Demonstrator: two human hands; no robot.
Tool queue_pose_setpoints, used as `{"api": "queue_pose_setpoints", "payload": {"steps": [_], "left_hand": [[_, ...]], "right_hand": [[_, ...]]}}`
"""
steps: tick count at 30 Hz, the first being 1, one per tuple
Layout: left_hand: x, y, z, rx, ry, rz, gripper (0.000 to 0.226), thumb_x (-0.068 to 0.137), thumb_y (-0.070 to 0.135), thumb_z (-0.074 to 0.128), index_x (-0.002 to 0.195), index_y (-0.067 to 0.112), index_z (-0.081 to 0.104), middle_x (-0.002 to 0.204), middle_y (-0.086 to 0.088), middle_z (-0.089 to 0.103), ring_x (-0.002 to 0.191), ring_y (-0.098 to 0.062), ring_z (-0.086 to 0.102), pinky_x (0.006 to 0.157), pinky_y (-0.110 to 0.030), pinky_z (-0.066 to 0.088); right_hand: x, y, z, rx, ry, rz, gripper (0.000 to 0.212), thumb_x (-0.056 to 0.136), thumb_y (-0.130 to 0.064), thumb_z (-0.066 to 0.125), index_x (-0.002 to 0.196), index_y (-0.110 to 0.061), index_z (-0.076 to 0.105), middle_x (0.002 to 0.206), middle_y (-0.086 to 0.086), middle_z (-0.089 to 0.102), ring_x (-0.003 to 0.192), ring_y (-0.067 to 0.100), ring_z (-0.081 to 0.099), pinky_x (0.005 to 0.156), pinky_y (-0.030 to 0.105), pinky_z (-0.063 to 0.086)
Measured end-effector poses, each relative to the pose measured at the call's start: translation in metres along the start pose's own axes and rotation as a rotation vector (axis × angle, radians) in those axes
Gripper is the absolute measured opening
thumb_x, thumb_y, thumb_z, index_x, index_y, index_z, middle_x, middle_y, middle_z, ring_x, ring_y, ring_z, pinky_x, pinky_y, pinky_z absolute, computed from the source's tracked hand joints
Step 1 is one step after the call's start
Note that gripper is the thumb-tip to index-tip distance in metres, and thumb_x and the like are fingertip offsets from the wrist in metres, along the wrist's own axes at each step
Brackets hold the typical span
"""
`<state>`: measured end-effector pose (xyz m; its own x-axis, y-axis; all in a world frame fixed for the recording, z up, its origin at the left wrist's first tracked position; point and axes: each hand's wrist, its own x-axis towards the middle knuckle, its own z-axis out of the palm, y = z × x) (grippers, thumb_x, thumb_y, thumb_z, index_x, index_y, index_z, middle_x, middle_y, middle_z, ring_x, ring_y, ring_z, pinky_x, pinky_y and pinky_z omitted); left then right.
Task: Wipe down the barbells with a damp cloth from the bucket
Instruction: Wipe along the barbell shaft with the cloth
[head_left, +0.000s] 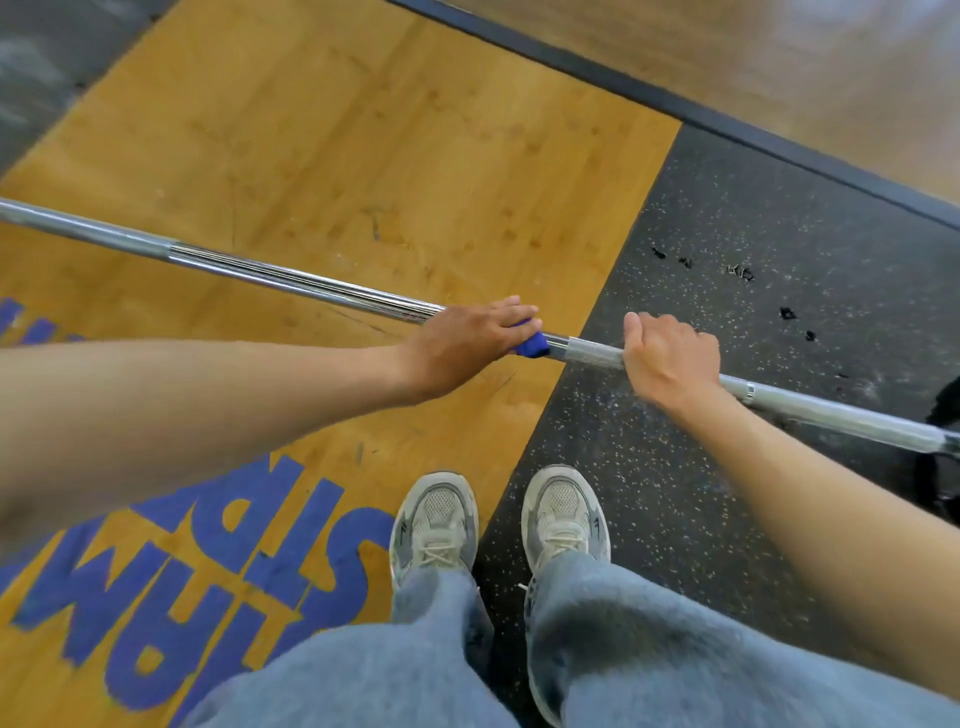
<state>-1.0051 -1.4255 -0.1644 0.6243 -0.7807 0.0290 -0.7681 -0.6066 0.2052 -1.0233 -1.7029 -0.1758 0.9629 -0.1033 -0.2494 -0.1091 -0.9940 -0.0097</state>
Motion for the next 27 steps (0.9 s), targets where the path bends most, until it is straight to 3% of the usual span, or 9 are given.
{"api": "queue_pose_setpoints", "payload": {"steps": [4, 7, 9, 11, 17, 20, 23, 25, 27], "left_hand": [[0.030, 0.037, 0.029, 0.006, 0.165, 0.056, 0.059, 0.075, -0.017, 0.075, 0.131, -0.004, 0.063, 0.136, -0.021, 0.063, 0.125, -0.040, 0.061, 0.098, -0.045, 0.054], [0.020, 0.021, 0.030, 0.077, 0.217, 0.065, 0.047, 0.089, -0.012, 0.058, 0.134, -0.002, 0.062, 0.140, -0.020, 0.061, 0.128, -0.039, 0.059, 0.105, -0.045, 0.051], [0.004, -0.002, 0.030, 0.104, 0.248, 0.043, 0.045, 0.095, -0.007, 0.044, 0.137, 0.000, 0.061, 0.143, -0.019, 0.058, 0.132, -0.038, 0.056, 0.108, -0.045, 0.049], [-0.004, -0.017, 0.033, 0.134, 0.301, -0.010, 0.044, 0.097, -0.006, 0.047, 0.138, 0.000, 0.060, 0.144, -0.018, 0.058, 0.133, -0.038, 0.055, 0.109, -0.046, 0.048], [0.054, 0.014, 0.046, 0.136, 0.310, 0.004, 0.045, 0.094, -0.004, 0.040, 0.131, -0.002, 0.065, 0.136, -0.018, 0.063, 0.126, -0.039, 0.060, 0.102, -0.048, 0.054], [0.053, 0.000, 0.044, 0.118, 0.359, -0.041, 0.041, 0.093, -0.006, 0.052, 0.132, 0.002, 0.066, 0.137, -0.014, 0.064, 0.127, -0.036, 0.061, 0.103, -0.044, 0.053], [0.030, -0.022, 0.049, 0.089, 0.462, -0.256, 0.047, 0.089, -0.008, 0.067, 0.134, 0.003, 0.064, 0.139, -0.012, 0.062, 0.131, -0.035, 0.057, 0.105, -0.047, 0.052], [0.034, -0.021, 0.050, 0.087, 0.500, -0.371, 0.044, 0.088, -0.007, 0.066, 0.132, 0.001, 0.065, 0.138, -0.014, 0.063, 0.131, -0.038, 0.057, 0.106, -0.051, 0.050], [0.058, -0.009, 0.052, 0.112, 0.493, -0.322, 0.040, 0.090, -0.004, 0.057, 0.129, 0.000, 0.067, 0.134, -0.016, 0.065, 0.127, -0.039, 0.059, 0.106, -0.050, 0.050]], "right_hand": [[0.000, -0.037, -0.002, -0.006, 0.109, -0.054, 0.040, 0.096, -0.022, 0.016, 0.095, -0.017, 0.055, 0.096, 0.008, 0.063, 0.090, 0.036, 0.059, 0.080, 0.049, 0.043], [0.012, -0.047, 0.003, 0.049, 0.195, 0.021, 0.033, 0.103, -0.027, 0.024, 0.087, -0.021, 0.052, 0.097, 0.008, 0.066, 0.093, 0.034, 0.060, 0.084, 0.046, 0.040], [0.024, -0.044, 0.005, 0.053, 0.117, 0.019, 0.036, 0.106, -0.033, 0.017, 0.089, -0.024, 0.048, 0.101, 0.008, 0.063, 0.098, 0.034, 0.057, 0.085, 0.046, 0.036], [0.035, -0.040, 0.002, 0.068, 0.008, -0.009, 0.043, 0.107, -0.039, 0.010, 0.094, -0.024, 0.048, 0.106, 0.010, 0.062, 0.102, 0.034, 0.056, 0.086, 0.048, 0.036], [0.063, -0.039, -0.014, 0.155, -0.198, 0.049, 0.067, 0.106, -0.049, 0.005, 0.121, -0.017, 0.061, 0.124, 0.012, 0.064, 0.115, 0.034, 0.058, 0.088, 0.045, 0.035], [0.078, -0.034, -0.020, 0.170, -0.235, 0.059, 0.065, 0.106, -0.049, 0.005, 0.118, -0.016, 0.059, 0.120, 0.012, 0.064, 0.110, 0.034, 0.058, 0.086, 0.045, 0.034], [0.089, -0.033, -0.020, 0.170, -0.194, 0.031, 0.063, 0.106, -0.051, 0.005, 0.102, -0.015, 0.056, 0.106, 0.011, 0.062, 0.094, 0.032, 0.054, 0.085, 0.046, 0.036], [0.095, -0.034, -0.022, 0.164, -0.127, 0.024, 0.063, 0.107, -0.053, 0.006, 0.090, -0.016, 0.055, 0.098, 0.008, 0.059, 0.089, 0.031, 0.052, 0.083, 0.045, 0.035], [0.099, -0.035, -0.023, 0.151, -0.104, 0.018, 0.064, 0.106, -0.054, 0.007, 0.084, -0.018, 0.054, 0.096, 0.008, 0.060, 0.088, 0.031, 0.052, 0.080, 0.043, 0.035]]}}
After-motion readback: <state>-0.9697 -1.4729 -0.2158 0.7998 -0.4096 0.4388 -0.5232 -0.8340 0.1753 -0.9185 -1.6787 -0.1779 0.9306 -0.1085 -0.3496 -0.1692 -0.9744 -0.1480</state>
